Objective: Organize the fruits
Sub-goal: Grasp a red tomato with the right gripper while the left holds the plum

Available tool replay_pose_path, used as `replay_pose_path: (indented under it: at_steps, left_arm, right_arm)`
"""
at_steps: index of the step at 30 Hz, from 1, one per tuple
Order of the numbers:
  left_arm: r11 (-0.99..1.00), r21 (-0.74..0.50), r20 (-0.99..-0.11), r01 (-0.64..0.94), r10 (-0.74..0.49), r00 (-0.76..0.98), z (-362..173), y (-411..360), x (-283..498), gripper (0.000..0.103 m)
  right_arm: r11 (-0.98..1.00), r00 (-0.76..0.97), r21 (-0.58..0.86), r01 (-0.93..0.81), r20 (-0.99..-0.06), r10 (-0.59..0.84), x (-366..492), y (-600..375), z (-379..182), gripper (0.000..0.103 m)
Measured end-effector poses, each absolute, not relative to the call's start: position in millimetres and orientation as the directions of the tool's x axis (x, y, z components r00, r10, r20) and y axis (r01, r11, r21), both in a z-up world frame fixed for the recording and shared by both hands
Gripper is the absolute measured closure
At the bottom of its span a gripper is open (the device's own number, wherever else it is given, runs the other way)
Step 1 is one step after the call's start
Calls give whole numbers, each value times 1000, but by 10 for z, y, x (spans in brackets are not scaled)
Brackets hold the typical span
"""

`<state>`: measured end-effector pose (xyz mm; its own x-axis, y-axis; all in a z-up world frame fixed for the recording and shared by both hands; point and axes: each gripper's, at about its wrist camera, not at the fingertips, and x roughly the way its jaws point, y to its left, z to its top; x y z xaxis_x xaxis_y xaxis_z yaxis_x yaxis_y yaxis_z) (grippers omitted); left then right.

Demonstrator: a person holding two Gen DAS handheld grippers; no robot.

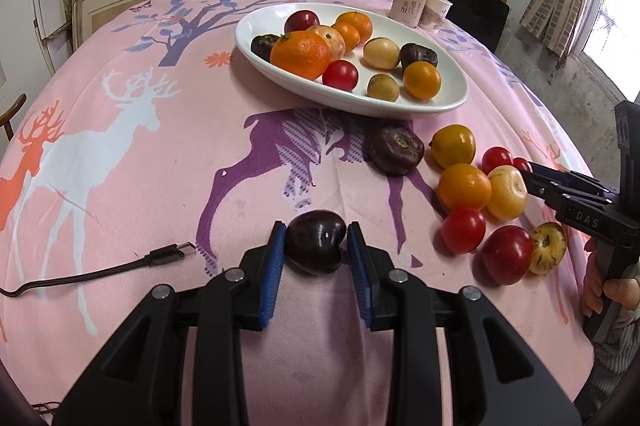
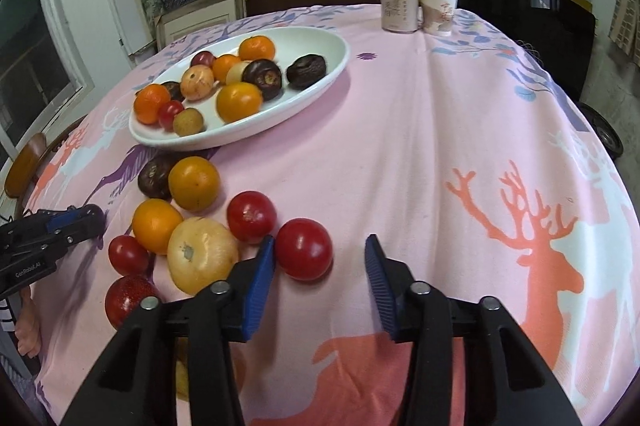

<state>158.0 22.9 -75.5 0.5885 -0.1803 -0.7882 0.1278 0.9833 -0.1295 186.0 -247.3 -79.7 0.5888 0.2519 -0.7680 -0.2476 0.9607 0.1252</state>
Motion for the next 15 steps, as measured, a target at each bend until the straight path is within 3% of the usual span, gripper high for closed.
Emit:
replay_pose_path:
  at_steps: [4, 15]
  left_arm:
    - [983, -130, -788, 127, -180, 589, -754, 228, 1579, 73]
    - [983, -131, -770, 127, -181, 612, -709, 207, 1549, 73]
  right_arm:
    - [953, 581, 128, -276, -767, 271, 1868, -2414, -798, 75]
    - [944, 611, 221, -245, -721, 327, 1837, -2582, -718, 75]
